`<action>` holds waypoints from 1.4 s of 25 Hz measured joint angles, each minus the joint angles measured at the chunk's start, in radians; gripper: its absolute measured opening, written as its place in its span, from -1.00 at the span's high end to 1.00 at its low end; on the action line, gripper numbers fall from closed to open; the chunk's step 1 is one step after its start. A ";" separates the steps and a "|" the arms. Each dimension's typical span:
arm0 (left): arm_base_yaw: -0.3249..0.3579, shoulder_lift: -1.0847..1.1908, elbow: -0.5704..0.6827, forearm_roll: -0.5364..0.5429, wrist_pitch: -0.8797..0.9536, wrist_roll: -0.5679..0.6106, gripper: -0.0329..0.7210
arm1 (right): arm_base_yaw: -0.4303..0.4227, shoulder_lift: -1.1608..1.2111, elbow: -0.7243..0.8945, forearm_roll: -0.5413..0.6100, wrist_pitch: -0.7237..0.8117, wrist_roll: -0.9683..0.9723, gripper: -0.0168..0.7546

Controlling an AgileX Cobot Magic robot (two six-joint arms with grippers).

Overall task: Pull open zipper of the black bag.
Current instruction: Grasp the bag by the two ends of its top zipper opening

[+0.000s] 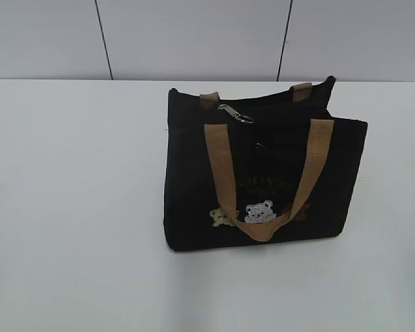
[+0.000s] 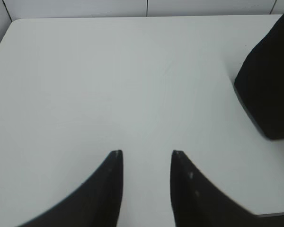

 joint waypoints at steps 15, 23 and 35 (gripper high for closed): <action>0.000 0.000 0.000 0.000 0.000 0.000 0.24 | 0.000 0.000 0.000 0.000 0.000 0.000 -0.27; 0.000 0.000 0.000 0.000 0.000 0.000 0.24 | 0.000 0.000 0.000 0.000 0.000 0.000 -0.27; 0.000 0.004 -0.012 -0.004 -0.034 0.006 -0.52 | 0.000 0.000 0.000 0.001 -0.001 0.000 -0.27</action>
